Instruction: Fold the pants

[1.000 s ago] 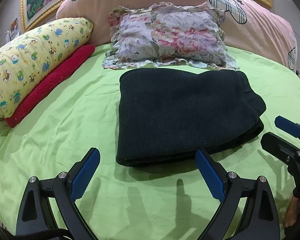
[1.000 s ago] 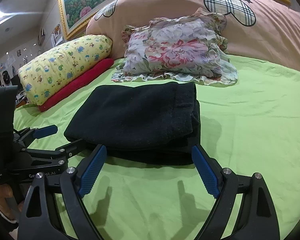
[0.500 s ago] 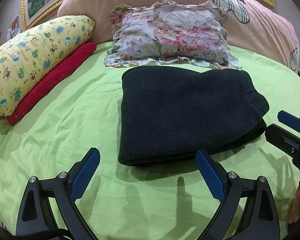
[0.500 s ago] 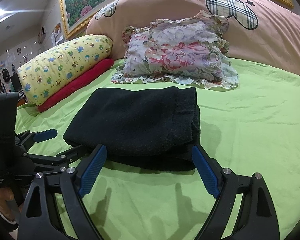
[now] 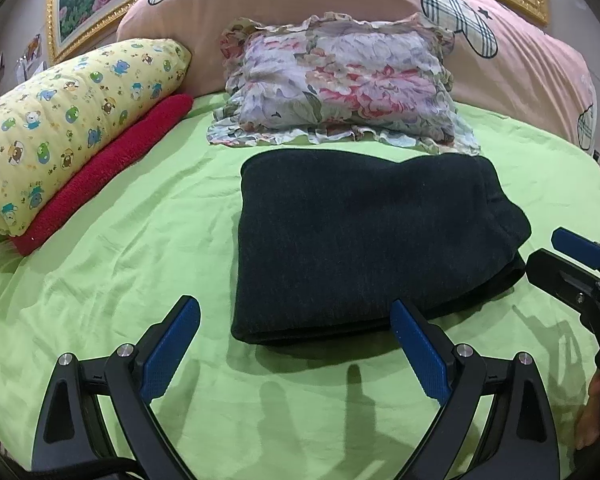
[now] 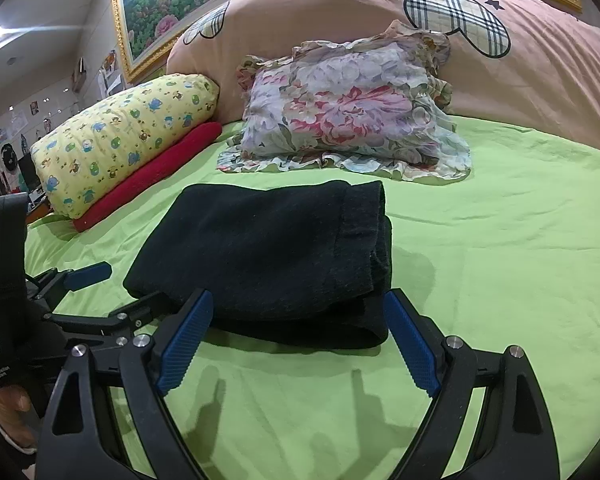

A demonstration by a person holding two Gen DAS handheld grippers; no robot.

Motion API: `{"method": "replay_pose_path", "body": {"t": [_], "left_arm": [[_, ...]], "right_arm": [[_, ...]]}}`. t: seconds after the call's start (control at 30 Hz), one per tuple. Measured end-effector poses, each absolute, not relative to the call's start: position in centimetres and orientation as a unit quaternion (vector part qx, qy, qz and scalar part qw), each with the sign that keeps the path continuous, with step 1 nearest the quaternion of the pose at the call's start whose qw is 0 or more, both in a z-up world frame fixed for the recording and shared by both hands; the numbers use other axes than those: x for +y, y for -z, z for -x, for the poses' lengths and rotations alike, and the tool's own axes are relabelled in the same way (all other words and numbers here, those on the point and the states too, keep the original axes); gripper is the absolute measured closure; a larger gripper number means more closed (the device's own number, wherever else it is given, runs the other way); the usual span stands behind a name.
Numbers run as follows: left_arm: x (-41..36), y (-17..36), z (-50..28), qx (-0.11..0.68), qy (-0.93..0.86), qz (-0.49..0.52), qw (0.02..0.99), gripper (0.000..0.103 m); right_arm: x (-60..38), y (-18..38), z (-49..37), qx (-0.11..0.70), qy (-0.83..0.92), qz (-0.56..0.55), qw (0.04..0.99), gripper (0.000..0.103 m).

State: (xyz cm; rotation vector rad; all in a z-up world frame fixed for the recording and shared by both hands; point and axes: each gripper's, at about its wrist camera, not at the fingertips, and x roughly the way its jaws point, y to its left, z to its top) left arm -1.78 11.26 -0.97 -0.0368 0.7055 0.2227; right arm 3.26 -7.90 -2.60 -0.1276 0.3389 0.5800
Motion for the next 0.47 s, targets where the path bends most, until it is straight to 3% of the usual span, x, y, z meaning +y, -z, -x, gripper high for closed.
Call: {"method": "replay_pose_path", "body": {"t": [0.47], "left_arm": [[11.11, 0.87, 1.42, 0.361, -0.094, 0.024, 0.927, 0.006]], "right_arm": [[-7.90, 2.36, -3.49, 0.166, -0.286, 0.059, 0.942, 0.016]]}}
